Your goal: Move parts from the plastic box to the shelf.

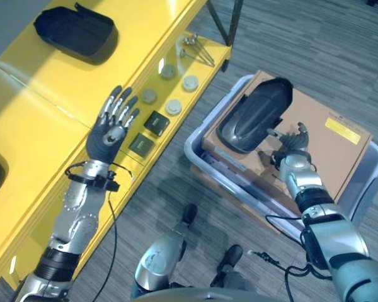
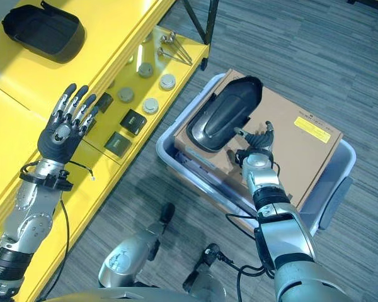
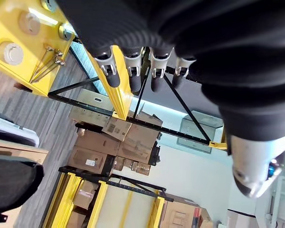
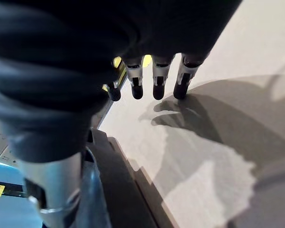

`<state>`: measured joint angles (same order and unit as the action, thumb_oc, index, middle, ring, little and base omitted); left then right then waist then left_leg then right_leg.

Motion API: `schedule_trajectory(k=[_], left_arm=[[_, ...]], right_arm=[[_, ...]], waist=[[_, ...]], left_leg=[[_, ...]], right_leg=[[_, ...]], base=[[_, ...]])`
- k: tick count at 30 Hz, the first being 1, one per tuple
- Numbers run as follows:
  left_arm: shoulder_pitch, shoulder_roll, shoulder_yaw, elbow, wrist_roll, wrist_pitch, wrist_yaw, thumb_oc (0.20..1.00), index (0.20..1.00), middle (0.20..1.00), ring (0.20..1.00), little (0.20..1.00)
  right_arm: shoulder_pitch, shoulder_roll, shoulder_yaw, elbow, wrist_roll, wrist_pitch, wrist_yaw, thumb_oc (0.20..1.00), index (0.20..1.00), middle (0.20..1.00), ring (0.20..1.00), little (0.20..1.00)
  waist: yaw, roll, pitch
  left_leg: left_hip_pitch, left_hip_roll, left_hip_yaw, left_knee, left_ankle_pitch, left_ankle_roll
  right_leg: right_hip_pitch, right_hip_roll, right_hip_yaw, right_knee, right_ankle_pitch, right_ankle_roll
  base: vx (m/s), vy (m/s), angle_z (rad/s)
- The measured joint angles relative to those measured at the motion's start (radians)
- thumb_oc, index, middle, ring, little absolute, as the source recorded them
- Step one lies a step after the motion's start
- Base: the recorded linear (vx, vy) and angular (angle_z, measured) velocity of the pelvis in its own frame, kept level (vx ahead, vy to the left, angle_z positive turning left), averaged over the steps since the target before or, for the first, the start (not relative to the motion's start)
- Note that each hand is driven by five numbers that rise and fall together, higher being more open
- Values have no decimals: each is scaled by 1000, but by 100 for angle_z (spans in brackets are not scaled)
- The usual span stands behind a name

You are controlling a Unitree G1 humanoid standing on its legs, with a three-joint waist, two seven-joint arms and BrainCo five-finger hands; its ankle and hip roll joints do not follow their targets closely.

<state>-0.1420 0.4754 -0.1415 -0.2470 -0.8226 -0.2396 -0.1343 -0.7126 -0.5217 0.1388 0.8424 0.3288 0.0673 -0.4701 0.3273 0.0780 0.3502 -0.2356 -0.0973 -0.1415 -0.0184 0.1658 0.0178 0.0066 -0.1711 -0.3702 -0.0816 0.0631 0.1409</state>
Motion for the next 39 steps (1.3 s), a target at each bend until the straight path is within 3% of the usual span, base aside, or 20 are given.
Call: schedule_trajectory(k=[3, 10, 19, 20, 21, 22, 29, 39], left_arm=[[-21, 0, -18, 1, 0, -8, 0, 1000, 1000, 1000, 1000, 1000], [-27, -1, -42, 2, 1, -33, 12, 1000, 1000, 1000, 1000, 1000], [-49, -3, -101, 4, 21, -49, 38, 1000, 1000, 1000, 1000, 1000], [-49, -6, -103, 4, 21, -53, 38, 1000, 1000, 1000, 1000, 1000], [-50, -6, -105, 4, 21, -56, 38, 1000, 1000, 1000, 1000, 1000], [-51, -6, -106, 4, 21, -58, 39, 1000, 1000, 1000, 1000, 1000], [-52, -6, -109, 4, 21, -66, 39, 1000, 1000, 1000, 1000, 1000], [-58, -6, -118, 4, 21, -74, 30, 1000, 1000, 1000, 1000, 1000]], right_arm=[[-22, 0, 10, 3, -1, 6, -18, 1000, 1000, 1000, 1000, 1000], [-105, -3, 76, 130, -74, 115, -102, 1000, 1000, 1000, 1000, 1000], [-176, 0, 156, 252, -177, 198, -106, 1000, 1000, 1000, 1000, 1000], [-177, -1, 164, 267, -180, 198, -106, 564, 564, 564, 564, 564], [-179, -1, 173, 281, -181, 198, -107, 278, 278, 278, 278, 278], [-179, -1, 173, 286, -182, 198, -108, 200, 200, 200, 200, 200], [-190, -28, 172, 318, -204, 197, -109, 200, 200, 200, 200, 200], [-171, -42, 149, 310, -122, 130, -110, 200, 200, 200, 200, 200]], waist=[[0, 0, 0], [4, 0, 1], [13, 1, 1], [16, 1, 1], [18, 1, 1], [21, 1, 1], [20, 1, 1], [-10, 1, 1]], left_leg=[[-12, 1, -8, 0, 8, 5], [-15, -1, -17, 0, 8, 4], [-23, -4, -24, 0, 6, -1], [-23, -4, -25, 0, 6, -1], [-23, -5, -25, 0, 6, -1], [-23, -6, -26, 0, 6, -2], [-23, -8, -26, 0, 6, -2], [-23, -4, -22, 0, 9, 3]], right_leg=[[-8, 3, -6, 0, 0, 0], [-7, 2, -19, 0, -3, 1], [-9, 3, -28, 0, -5, 3], [-9, 2, -28, 0, -6, 3], [-9, 1, -28, 0, -10, 1], [-9, 1, -29, 0, -11, 0], [-9, -1, -30, 0, -14, -2], [-11, 2, -26, 0, -13, 2]], base=[[-32, 29, 6], [-22, 30, 5], [-23, 12, 3], [-21, 34, 2], [0, 0, 0], [0, 0, 0], [-4, -2, 0], [1, -17, -1]])
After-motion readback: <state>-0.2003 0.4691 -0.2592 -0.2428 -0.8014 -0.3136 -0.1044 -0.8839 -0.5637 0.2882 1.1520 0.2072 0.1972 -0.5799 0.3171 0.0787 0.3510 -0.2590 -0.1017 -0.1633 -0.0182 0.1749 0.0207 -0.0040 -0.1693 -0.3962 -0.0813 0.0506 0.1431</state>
